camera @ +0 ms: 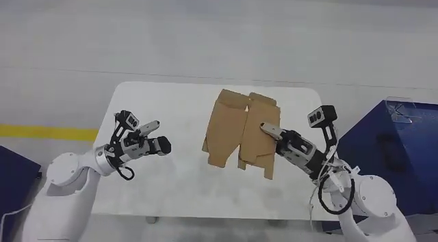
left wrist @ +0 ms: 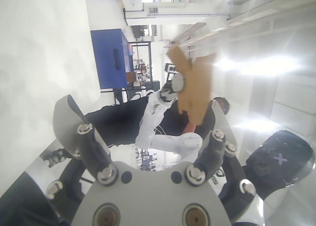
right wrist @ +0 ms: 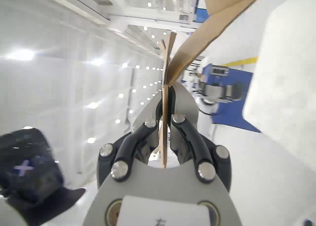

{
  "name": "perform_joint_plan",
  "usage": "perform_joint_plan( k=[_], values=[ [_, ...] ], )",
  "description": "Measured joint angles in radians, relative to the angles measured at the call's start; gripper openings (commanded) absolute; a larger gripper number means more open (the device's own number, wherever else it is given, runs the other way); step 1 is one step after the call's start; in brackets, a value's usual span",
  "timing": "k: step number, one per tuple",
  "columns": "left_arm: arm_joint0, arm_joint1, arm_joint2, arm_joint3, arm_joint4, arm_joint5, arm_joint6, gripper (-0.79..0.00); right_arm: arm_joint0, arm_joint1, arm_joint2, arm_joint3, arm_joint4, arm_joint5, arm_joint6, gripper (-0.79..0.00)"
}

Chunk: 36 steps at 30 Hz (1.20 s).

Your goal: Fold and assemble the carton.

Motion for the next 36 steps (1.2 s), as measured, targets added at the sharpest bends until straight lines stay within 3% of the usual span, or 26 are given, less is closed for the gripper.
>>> perform_joint_plan(
  k=[6,17,22,24,32,33,36],
  values=[
    [0.000,0.003,0.030,-0.046,-0.026,0.053,-0.060,0.000,-0.010,0.001,-0.041,0.019,-0.056,0.013,0.028,-0.785],
    [0.037,0.002,0.132,-0.165,0.025,0.033,-0.069,-0.009,0.029,-0.009,-0.183,0.045,-0.152,0.035,-0.004,-0.785],
    [0.031,0.002,0.164,-0.166,0.050,0.031,-0.049,-0.489,0.041,-0.013,-0.233,0.045,-0.173,0.035,-0.012,-0.785],
    [0.030,0.003,0.170,-0.164,0.059,0.028,-0.046,-0.785,0.044,-0.014,-0.244,0.044,-0.178,0.035,-0.015,-0.785],
    [0.032,0.009,0.168,-0.147,0.060,0.015,-0.053,-0.785,0.058,-0.017,-0.247,0.043,-0.159,0.033,-0.030,-0.785],
    [0.032,0.009,0.167,-0.147,0.059,0.014,-0.055,-0.785,0.059,-0.018,-0.247,0.044,-0.158,0.034,-0.032,0.000],
    [0.032,0.012,0.162,-0.149,0.053,0.008,-0.059,-0.785,0.059,-0.018,-0.247,0.044,-0.158,0.035,-0.033,0.000]
  ],
)
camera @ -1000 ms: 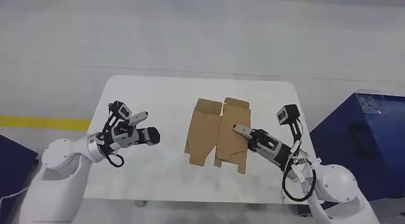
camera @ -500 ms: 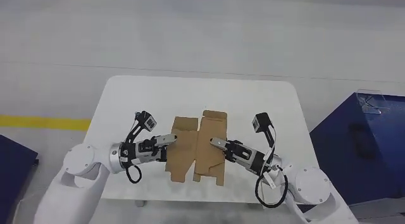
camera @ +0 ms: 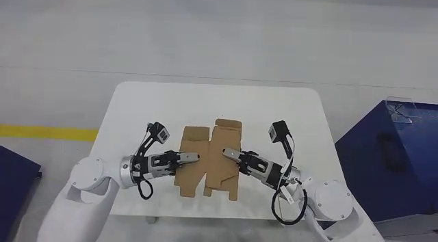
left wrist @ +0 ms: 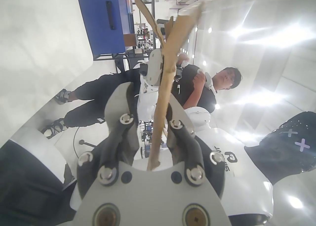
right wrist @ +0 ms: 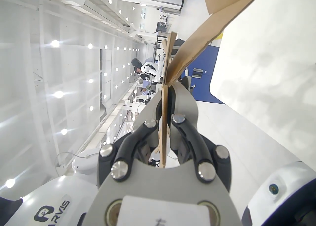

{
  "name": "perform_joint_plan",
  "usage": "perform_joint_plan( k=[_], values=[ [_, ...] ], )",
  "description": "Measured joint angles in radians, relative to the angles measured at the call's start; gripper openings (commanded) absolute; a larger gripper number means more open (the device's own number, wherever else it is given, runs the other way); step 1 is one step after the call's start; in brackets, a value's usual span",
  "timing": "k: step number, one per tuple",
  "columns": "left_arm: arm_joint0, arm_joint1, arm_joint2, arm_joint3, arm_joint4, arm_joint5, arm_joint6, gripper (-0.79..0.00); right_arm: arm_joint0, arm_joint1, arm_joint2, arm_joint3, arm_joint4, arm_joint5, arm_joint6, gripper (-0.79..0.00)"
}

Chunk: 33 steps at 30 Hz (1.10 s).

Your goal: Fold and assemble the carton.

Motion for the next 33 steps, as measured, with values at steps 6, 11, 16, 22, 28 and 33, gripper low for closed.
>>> perform_joint_plan(
  k=[6,11,16,22,28,33],
  values=[
    [0.003,0.007,-0.042,-0.014,-0.037,-0.026,-0.001,-0.785,-0.005,-0.002,0.001,0.006,0.008,0.004,-0.007,0.000],
    [0.018,0.013,-0.068,-0.041,-0.036,-0.095,-0.022,-0.785,-0.010,-0.021,0.054,0.097,0.352,0.079,-0.085,0.000],
    [0.031,0.014,-0.058,-0.067,-0.039,-0.185,-0.060,-0.785,0.020,-0.035,0.072,0.156,0.746,0.183,-0.074,0.000],
    [0.041,0.017,-0.042,-0.079,-0.010,-0.216,-0.067,-0.785,0.038,-0.034,0.054,0.143,0.742,0.201,-0.058,-0.785],
    [0.042,0.020,-0.035,-0.081,-0.006,-0.210,-0.062,-0.785,0.043,-0.030,0.032,0.134,0.537,0.139,-0.074,-0.785],
    [0.041,0.023,-0.032,-0.080,-0.005,-0.205,-0.059,-0.785,0.037,-0.029,0.024,0.125,0.506,0.141,-0.069,-0.785]
  ],
)
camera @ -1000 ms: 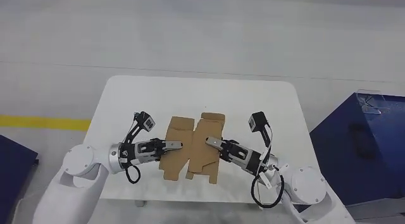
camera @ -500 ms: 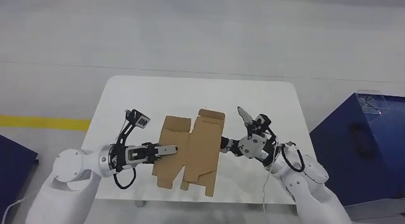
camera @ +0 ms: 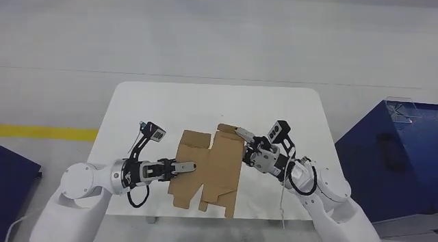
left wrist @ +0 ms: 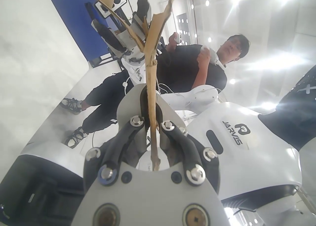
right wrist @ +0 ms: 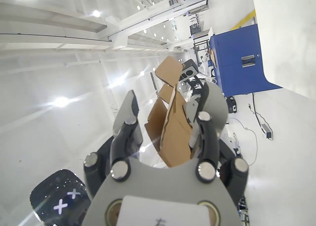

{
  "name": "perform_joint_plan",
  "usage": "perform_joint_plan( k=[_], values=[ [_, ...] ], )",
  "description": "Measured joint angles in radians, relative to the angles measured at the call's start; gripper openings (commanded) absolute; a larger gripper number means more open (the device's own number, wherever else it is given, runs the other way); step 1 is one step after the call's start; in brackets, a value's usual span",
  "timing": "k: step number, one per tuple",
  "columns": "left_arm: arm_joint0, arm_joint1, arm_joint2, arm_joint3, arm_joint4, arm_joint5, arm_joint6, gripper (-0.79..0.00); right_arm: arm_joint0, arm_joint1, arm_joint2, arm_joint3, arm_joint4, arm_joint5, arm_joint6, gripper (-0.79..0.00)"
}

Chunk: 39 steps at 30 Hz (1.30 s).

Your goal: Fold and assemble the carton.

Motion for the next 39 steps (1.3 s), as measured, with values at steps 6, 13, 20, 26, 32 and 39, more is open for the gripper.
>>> perform_joint_plan(
  k=[6,13,20,26,32,39],
  values=[
    [-0.002,0.004,-0.001,0.000,0.001,0.004,-0.006,-0.785,-0.006,0.000,0.005,-0.010,-0.003,0.015,-0.023,-0.785],
    [-0.005,0.010,-0.007,0.011,-0.001,0.004,-0.029,0.000,-0.006,-0.001,0.005,-0.011,0.000,0.016,-0.024,-0.785],
    [-0.005,0.009,-0.007,0.011,-0.001,0.004,-0.029,0.000,-0.006,-0.001,0.005,-0.011,0.000,0.016,-0.024,-0.785],
    [-0.005,0.009,-0.007,0.011,-0.001,0.004,-0.029,0.000,-0.006,-0.001,0.005,-0.011,0.000,0.016,-0.024,-0.785],
    [-0.004,0.009,-0.007,0.011,-0.001,0.003,-0.028,0.000,-0.009,-0.001,0.010,-0.015,-0.014,-0.003,-0.047,-0.785],
    [0.020,0.021,-0.130,-0.093,0.207,-0.231,0.153,0.000,-0.060,0.001,0.064,-0.044,-0.158,-0.176,-0.129,-0.785]
  ],
)
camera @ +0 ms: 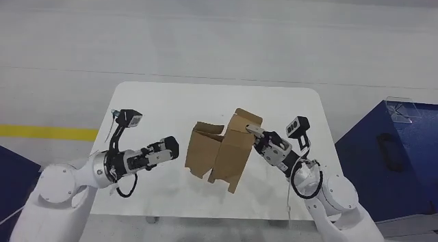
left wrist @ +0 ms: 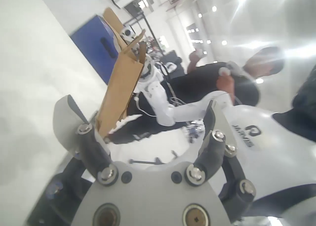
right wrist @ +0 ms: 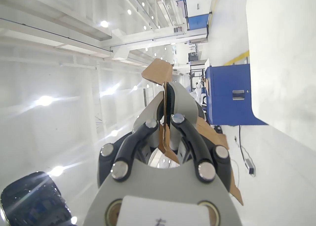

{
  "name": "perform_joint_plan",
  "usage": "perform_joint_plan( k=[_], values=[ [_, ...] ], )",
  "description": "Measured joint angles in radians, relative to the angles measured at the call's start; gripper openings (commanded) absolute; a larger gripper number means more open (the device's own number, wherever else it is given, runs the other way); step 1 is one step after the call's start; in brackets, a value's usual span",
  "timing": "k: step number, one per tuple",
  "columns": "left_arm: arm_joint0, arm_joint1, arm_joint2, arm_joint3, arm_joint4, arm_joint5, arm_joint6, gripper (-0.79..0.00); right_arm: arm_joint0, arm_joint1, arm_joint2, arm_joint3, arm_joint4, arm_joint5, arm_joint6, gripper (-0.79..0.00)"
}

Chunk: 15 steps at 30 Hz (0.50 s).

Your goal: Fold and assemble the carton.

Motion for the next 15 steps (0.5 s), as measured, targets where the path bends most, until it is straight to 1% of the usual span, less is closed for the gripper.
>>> perform_joint_plan(
  k=[1,3,6,7,9,10,11,13,15],
  values=[
    [0.003,0.001,-0.011,-0.028,0.077,-0.056,0.038,0.000,-0.007,0.002,0.014,-0.007,-0.022,-0.017,0.004,-0.785],
    [0.006,0.000,-0.008,-0.070,0.213,-0.131,0.099,0.000,-0.020,0.005,0.031,-0.019,-0.062,-0.043,0.016,-0.785],
    [-0.013,-0.006,0.033,-0.135,0.417,-0.217,0.183,0.000,-0.040,0.008,0.049,-0.040,-0.115,-0.067,0.040,-0.785],
    [-0.024,-0.009,0.054,-0.165,0.522,-0.244,0.219,0.000,-0.046,0.010,0.054,-0.044,-0.131,-0.070,0.047,-0.785],
    [-0.034,-0.014,0.097,-0.201,0.687,-0.270,0.273,0.000,-0.052,0.010,0.058,-0.049,-0.144,-0.071,0.051,-0.785],
    [-0.040,-0.019,0.133,-0.213,0.777,-0.278,0.305,0.000,-0.053,0.010,0.059,-0.051,-0.148,-0.070,0.051,-0.785],
    [-0.048,-0.022,0.157,-0.215,0.837,-0.273,0.323,0.000,-0.053,0.010,0.059,-0.053,-0.150,-0.069,0.051,-0.785],
    [-0.070,-0.028,0.212,-0.206,0.946,-0.246,0.348,0.000,-0.050,0.009,0.057,-0.055,-0.155,-0.067,0.051,-0.785],
    [-0.092,-0.033,0.252,-0.190,0.993,-0.224,0.361,0.000,-0.046,0.009,0.055,-0.056,-0.161,-0.065,0.051,-0.785]
  ],
)
